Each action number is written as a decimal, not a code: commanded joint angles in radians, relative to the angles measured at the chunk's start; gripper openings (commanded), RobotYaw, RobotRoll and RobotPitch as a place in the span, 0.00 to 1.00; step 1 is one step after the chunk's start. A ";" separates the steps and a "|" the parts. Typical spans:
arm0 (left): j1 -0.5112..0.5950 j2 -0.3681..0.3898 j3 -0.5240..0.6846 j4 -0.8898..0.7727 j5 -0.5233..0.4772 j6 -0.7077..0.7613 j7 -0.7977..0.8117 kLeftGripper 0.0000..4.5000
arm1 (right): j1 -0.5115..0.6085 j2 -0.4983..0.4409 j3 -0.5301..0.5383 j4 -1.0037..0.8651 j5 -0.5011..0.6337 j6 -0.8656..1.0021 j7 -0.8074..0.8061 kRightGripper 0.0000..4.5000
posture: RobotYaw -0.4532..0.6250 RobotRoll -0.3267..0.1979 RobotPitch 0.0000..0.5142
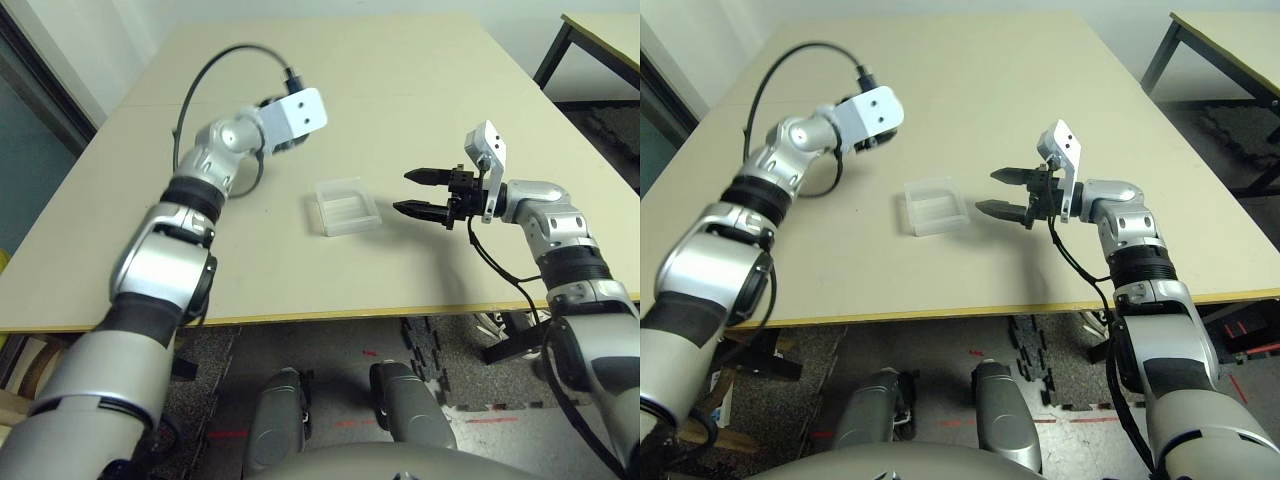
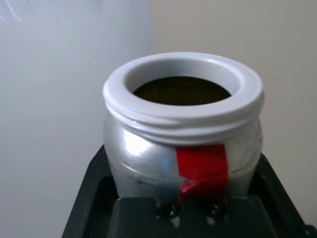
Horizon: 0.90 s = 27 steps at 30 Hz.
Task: Pour the medicine from the bottle into the box.
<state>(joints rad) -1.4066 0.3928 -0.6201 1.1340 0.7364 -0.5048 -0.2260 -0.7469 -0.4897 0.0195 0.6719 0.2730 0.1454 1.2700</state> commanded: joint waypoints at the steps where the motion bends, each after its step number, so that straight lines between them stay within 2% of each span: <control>1: -0.027 -0.064 -0.186 0.075 0.196 -0.148 0.119 0.60 | 0.003 0.009 -0.008 0.010 0.000 -0.008 -0.006 1.00 | 0.22 0.62 0.11; 5: -0.066 -0.100 -0.371 0.128 0.384 -0.184 0.247 0.60 | 0.002 0.015 -0.016 0.008 0.006 -0.004 -0.013 1.00 | 0.21 0.62 0.12; 8: -0.084 -0.108 -0.449 0.162 0.463 -0.175 0.303 0.60 | 0.004 0.015 -0.024 0.002 0.013 0.003 -0.019 1.00 | 0.20 0.62 0.13; 12: -0.119 -0.129 -0.487 0.191 0.507 -0.149 0.330 0.60 | 0.015 0.011 -0.032 -0.009 0.019 0.012 -0.021 1.00 | 0.20 0.62 0.13; 17: -0.140 -0.153 -0.474 0.203 0.501 -0.154 0.321 0.60 | 0.014 0.013 -0.040 -0.011 0.024 0.020 -0.024 1.00 | 0.20 0.62 0.13; 20: -0.126 -0.152 -0.415 0.215 0.435 -0.168 0.255 0.60 | 0.012 0.014 -0.040 -0.011 0.023 0.021 -0.025 1.00 | 0.20 0.62 0.13; 22: -0.100 -0.145 -0.313 0.231 0.324 -0.175 0.135 0.60 | 0.010 0.013 -0.038 -0.010 0.021 0.019 -0.024 1.00 | 0.20 0.62 0.13; 24: -0.085 -0.139 -0.254 0.231 0.264 -0.177 0.062 0.60 | 0.010 0.013 -0.037 -0.010 0.020 0.018 -0.023 1.00 | 0.20 0.62 0.13; 26: -0.053 -0.133 -0.133 0.237 0.134 -0.151 -0.088 0.60 | 0.013 0.011 -0.034 -0.014 0.018 0.017 -0.020 1.00 | 0.20 0.62 0.14; 27: -0.030 -0.133 -0.037 0.241 0.030 -0.112 -0.191 0.60 | 0.015 0.010 -0.031 -0.015 0.016 0.014 -0.017 1.00 | 0.20 0.62 0.14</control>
<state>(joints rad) -1.4626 0.2509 -0.7588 1.3528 0.8942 -0.6595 -0.2869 -0.7331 -0.4757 -0.0110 0.6694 0.2916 0.1608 1.2504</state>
